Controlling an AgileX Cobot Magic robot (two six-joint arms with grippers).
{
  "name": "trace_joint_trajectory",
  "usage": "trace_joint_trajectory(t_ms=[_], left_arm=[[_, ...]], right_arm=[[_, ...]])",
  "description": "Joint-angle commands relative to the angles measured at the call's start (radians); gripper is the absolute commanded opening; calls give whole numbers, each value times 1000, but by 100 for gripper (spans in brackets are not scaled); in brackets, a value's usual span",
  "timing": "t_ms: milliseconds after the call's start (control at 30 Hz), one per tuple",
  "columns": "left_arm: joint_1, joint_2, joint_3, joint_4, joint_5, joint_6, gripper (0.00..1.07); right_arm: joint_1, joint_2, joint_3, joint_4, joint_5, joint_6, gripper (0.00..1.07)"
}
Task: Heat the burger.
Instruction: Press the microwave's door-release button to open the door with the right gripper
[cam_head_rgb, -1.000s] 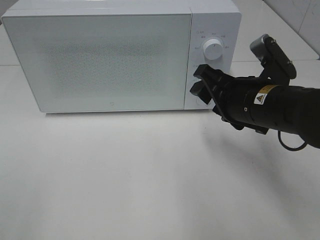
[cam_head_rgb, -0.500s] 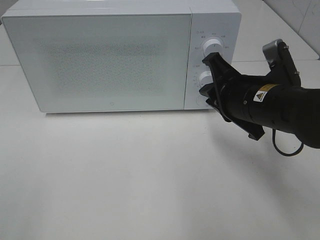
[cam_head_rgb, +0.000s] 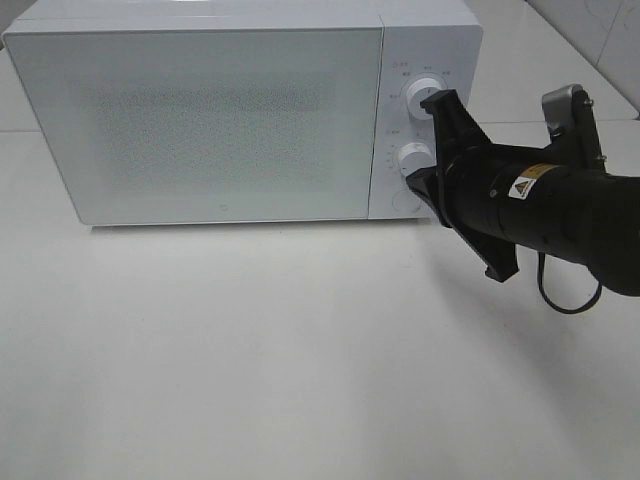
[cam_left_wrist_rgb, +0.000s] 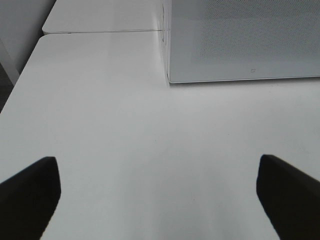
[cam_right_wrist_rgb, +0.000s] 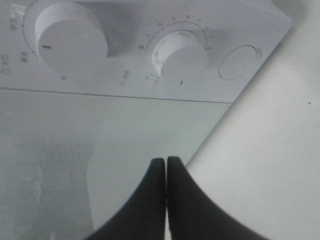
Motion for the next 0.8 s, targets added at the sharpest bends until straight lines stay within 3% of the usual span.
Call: trace_joint_trajectory(t_ms=[33,500,667,800], left_arm=[[-1,-17,1,-5,-4,-2,100],[-1,-17,1,-5,-4,-2,100],[-1,-17,1,-5,-4,-2,100],[-1,-17,1,-5,-4,-2,100]], right_arm=[[4,34,-7,29,-54,62,0],[10,123,-7,150,-180,146,0],[98,126,-7,347,-262,130,0],[129,143,-7,396,-318,115,0]])
